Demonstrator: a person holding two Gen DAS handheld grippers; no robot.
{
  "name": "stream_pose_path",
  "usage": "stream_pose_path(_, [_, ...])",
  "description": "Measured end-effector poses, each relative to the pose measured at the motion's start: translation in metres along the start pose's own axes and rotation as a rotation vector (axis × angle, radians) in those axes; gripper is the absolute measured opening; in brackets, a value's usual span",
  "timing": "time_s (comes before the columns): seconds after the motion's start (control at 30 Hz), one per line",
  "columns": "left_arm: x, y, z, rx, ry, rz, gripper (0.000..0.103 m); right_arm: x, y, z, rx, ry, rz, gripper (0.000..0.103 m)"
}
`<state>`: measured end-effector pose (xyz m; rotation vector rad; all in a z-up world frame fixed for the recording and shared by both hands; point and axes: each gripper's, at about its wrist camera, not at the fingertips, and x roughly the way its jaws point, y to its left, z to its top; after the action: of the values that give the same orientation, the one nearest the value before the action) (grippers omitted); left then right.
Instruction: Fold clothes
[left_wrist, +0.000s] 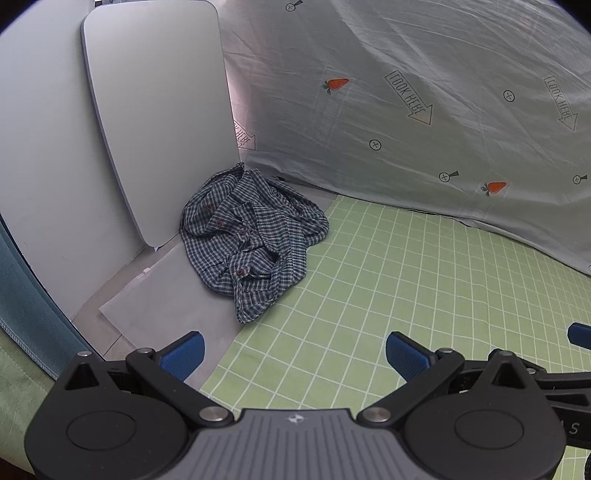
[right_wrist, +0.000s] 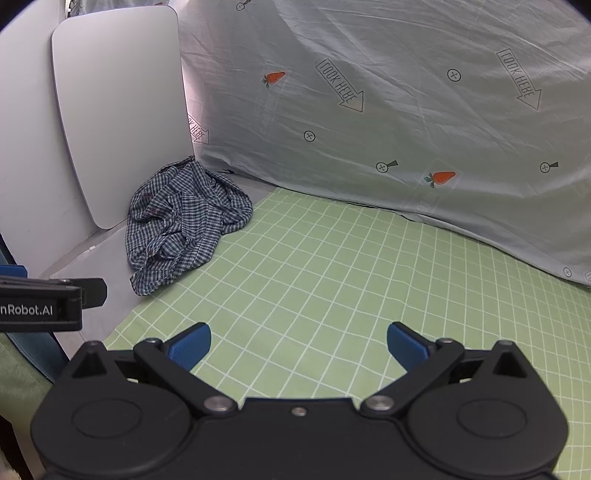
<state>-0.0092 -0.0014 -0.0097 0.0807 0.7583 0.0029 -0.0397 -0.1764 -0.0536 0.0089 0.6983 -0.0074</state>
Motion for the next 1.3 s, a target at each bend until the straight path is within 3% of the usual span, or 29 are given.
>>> stream_pose_path(1.3, [0.0014,-0.004,-0.0045,0.029,0.002,-0.012,0.103,-0.0032,-0.0031,-0.0047,0.018,-0.005,-0.016,0.103])
